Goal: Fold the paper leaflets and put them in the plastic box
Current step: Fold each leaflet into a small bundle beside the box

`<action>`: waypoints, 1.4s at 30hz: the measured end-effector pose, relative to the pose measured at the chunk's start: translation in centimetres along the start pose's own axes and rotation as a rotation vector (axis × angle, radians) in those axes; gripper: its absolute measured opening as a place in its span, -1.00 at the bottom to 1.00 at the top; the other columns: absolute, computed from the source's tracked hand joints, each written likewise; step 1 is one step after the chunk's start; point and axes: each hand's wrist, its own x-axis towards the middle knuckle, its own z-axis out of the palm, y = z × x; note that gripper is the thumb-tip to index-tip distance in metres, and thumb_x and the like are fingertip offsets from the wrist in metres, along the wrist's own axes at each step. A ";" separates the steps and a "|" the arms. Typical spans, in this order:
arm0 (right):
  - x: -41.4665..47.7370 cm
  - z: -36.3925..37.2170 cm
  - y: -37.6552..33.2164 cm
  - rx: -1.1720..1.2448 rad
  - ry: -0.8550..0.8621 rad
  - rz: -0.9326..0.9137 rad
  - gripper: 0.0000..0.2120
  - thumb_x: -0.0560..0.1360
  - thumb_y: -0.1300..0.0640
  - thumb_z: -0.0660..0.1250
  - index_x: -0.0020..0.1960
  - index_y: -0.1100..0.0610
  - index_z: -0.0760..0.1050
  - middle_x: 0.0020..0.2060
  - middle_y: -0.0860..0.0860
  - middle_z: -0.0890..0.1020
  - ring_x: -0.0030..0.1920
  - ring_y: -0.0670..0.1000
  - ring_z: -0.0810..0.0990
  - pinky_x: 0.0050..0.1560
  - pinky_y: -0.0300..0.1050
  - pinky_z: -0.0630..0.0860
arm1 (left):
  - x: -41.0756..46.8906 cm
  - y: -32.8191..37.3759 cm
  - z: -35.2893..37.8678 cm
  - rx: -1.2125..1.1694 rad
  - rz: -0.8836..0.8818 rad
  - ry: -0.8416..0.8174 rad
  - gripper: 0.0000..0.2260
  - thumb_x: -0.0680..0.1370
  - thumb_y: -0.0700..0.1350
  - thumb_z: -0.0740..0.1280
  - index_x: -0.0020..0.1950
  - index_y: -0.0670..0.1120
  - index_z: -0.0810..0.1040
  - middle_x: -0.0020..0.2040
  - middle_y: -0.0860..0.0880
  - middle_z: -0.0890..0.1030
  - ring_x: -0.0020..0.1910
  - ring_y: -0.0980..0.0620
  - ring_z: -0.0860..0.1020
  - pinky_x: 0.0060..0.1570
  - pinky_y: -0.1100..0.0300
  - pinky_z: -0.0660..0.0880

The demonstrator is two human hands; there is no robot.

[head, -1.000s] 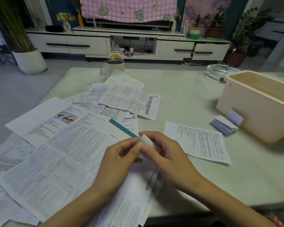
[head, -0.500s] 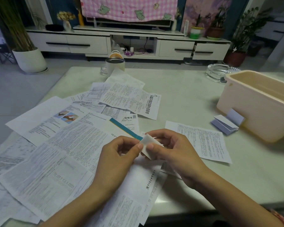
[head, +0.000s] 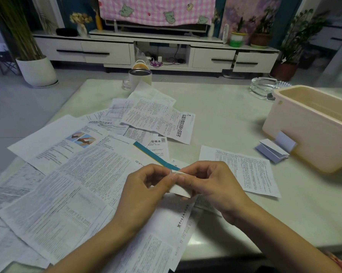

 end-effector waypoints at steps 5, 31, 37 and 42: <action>0.0 0.1 0.0 -0.066 -0.092 -0.003 -0.94 0.45 0.26 0.39 -0.15 0.19 0.65 -0.38 -0.01 0.63 -0.37 -0.12 0.53 -0.30 -0.26 0.50 | -0.2 -0.1 0.0 0.084 0.091 0.050 -0.91 0.41 -0.21 0.43 -0.28 -0.11 0.59 -0.35 0.04 0.63 -0.36 0.22 0.54 -0.30 0.40 0.45; 0.2 0.8 -0.2 0.042 -0.032 0.011 -0.90 0.42 0.23 0.41 -0.28 0.19 0.58 -0.48 0.01 0.54 -0.56 -0.04 0.44 -0.45 -0.26 0.45 | -0.2 -0.7 0.2 0.178 0.271 0.195 -0.86 0.45 -0.04 0.35 -0.31 -0.01 0.52 -0.32 0.04 0.57 -0.35 0.15 0.49 -0.30 0.37 0.40; -0.2 0.8 0.2 0.088 0.048 -0.015 -0.93 0.38 0.39 0.41 -0.23 0.29 0.53 -0.40 0.17 0.56 -0.49 0.00 0.52 -0.41 -0.27 0.49 | -0.3 -0.4 0.3 0.038 0.203 0.221 -0.88 0.44 -0.05 0.34 -0.29 -0.03 0.53 -0.36 0.07 0.59 -0.37 0.21 0.48 -0.31 0.40 0.40; 0.7 -1.2 -0.7 0.096 0.216 -0.058 -0.86 0.39 0.42 0.37 -0.29 0.24 0.53 -0.49 0.02 0.56 -0.52 -0.04 0.49 -0.46 -0.30 0.47 | 1.1 0.3 0.4 0.015 0.057 0.012 -0.94 0.50 -0.11 0.32 -0.12 -0.03 0.59 -0.34 0.01 0.63 -0.42 0.18 0.50 -0.41 0.38 0.43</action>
